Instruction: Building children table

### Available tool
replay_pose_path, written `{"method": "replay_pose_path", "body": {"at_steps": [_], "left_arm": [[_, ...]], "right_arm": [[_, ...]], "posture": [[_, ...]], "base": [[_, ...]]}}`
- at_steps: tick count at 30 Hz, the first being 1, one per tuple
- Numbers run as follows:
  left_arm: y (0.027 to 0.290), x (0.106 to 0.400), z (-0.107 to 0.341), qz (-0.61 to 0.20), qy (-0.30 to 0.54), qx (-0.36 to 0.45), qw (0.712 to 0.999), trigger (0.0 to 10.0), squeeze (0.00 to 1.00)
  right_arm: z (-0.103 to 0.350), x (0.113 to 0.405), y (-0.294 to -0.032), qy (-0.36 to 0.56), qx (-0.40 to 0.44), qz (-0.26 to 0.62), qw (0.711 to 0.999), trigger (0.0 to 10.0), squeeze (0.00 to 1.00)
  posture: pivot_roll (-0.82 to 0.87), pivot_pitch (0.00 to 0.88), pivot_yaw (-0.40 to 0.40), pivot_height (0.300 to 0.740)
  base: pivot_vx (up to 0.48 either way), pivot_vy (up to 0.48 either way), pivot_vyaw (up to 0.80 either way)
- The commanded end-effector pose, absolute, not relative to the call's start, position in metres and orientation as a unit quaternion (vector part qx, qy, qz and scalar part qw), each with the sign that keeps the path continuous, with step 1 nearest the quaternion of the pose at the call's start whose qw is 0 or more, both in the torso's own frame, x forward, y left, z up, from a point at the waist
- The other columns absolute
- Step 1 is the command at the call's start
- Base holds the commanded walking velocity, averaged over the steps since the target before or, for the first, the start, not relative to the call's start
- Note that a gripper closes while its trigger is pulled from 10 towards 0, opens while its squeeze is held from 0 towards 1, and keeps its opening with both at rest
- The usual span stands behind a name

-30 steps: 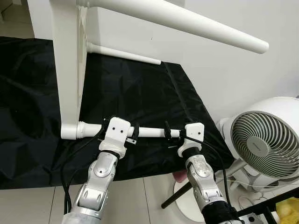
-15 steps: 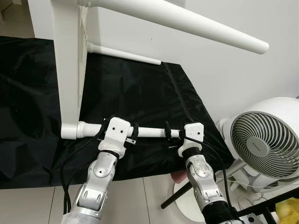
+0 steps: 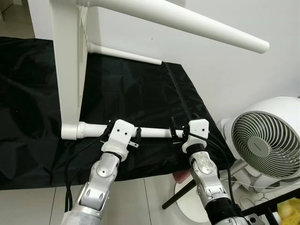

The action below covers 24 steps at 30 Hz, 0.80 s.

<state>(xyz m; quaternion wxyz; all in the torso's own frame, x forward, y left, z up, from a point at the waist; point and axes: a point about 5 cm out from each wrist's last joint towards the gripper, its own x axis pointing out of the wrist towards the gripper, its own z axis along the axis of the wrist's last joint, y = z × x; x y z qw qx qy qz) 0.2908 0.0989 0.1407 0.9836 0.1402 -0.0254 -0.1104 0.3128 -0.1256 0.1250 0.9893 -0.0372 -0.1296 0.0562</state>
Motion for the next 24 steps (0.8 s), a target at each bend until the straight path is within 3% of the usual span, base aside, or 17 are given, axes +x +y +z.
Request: {"method": "replay_pose_path", "body": {"at_steps": [1, 4, 11, 13, 18, 24], "left_arm": [[0.096, 0.293, 0.144, -0.116, -0.012, 0.131, 0.985, 10.0, 0.0], [0.098, 0.293, 0.146, -0.1, -0.009, 0.113, 0.989, 10.0, 0.0], [0.097, 0.287, 0.156, -0.066, 0.006, -0.026, 0.997, 10.0, 0.0], [0.097, 0.287, 0.156, -0.066, 0.006, -0.026, 0.997, 10.0, 0.0], [0.103, 0.279, 0.17, -0.027, 0.008, -0.163, 0.986, 10.0, 0.0], [0.106, 0.27, 0.17, -0.001, 0.017, -0.173, 0.985, 10.0, 0.0]], "right_arm": [[0.123, 0.311, -0.136, -0.124, -0.041, 0.036, 0.991, 10.0, 0.0], [0.122, 0.311, -0.137, -0.124, -0.041, 0.035, 0.991, 10.0, 0.0], [0.123, 0.31, -0.139, -0.125, -0.045, 0.033, 0.991, 10.0, 0.0], [0.123, 0.31, -0.139, -0.125, -0.045, 0.033, 0.991, 10.0, 0.0], [0.125, 0.312, -0.143, -0.128, -0.052, 0.033, 0.99, 10.0, 0.0], [0.128, 0.314, -0.143, -0.131, -0.053, 0.035, 0.989, 10.0, 0.0]], "posture": [[0.12, 0.025, -0.185, 0.74], [0.12, 0.025, -0.184, 0.74], [0.11, 0.025, -0.186, 0.74], [0.11, 0.025, -0.186, 0.74], [0.11, 0.019, -0.193, 0.74], [0.12, 0.018, -0.203, 0.74]], "base": [[0.0, 0.0, 0.0], [0.0, 0.0, 0.0], [0.0, 0.0, 0.0], [0.0, 0.0, 0.0], [0.0, 0.0, 0.0], [0.0, 0.0, 0.0]]}}
